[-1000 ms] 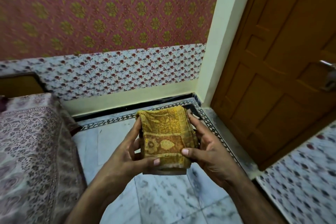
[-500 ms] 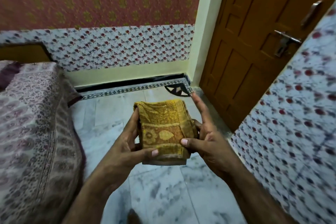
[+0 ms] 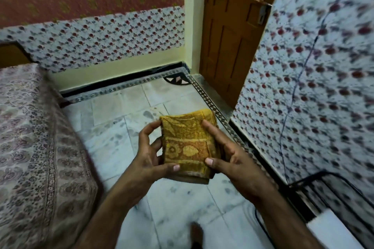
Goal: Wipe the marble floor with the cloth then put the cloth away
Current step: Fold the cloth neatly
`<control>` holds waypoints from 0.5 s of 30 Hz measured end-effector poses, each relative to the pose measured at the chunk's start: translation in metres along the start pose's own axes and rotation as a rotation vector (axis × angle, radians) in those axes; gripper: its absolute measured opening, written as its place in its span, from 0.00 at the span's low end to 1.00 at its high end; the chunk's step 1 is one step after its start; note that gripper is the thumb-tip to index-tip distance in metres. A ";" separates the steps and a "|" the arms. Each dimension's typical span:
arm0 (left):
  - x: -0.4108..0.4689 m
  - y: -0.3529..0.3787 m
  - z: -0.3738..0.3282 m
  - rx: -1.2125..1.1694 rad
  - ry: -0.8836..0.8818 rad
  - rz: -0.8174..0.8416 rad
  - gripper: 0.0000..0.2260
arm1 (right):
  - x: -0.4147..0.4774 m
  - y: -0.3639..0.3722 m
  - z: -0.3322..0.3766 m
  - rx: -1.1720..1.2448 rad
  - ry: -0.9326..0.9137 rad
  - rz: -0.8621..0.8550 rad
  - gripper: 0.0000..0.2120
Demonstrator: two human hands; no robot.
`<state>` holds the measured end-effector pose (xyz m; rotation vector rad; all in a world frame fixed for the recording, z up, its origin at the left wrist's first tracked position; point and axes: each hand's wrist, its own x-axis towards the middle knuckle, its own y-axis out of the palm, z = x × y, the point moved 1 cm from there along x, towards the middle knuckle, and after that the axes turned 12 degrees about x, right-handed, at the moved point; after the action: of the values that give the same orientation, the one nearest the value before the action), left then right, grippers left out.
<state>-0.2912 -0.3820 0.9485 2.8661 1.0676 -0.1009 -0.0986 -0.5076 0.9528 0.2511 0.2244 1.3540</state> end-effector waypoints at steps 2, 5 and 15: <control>-0.021 0.018 0.003 0.037 0.006 0.032 0.43 | -0.030 -0.002 -0.004 -0.001 -0.002 -0.020 0.37; -0.040 0.042 0.003 0.087 0.002 0.141 0.42 | -0.070 -0.010 -0.003 -0.007 -0.011 -0.053 0.38; -0.047 0.150 0.006 0.101 -0.018 0.339 0.46 | -0.178 -0.066 0.007 -0.092 -0.098 -0.234 0.38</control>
<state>-0.2287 -0.5260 0.9549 3.0811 0.5760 -0.1612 -0.0703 -0.6950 0.9420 0.2067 0.1054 1.1143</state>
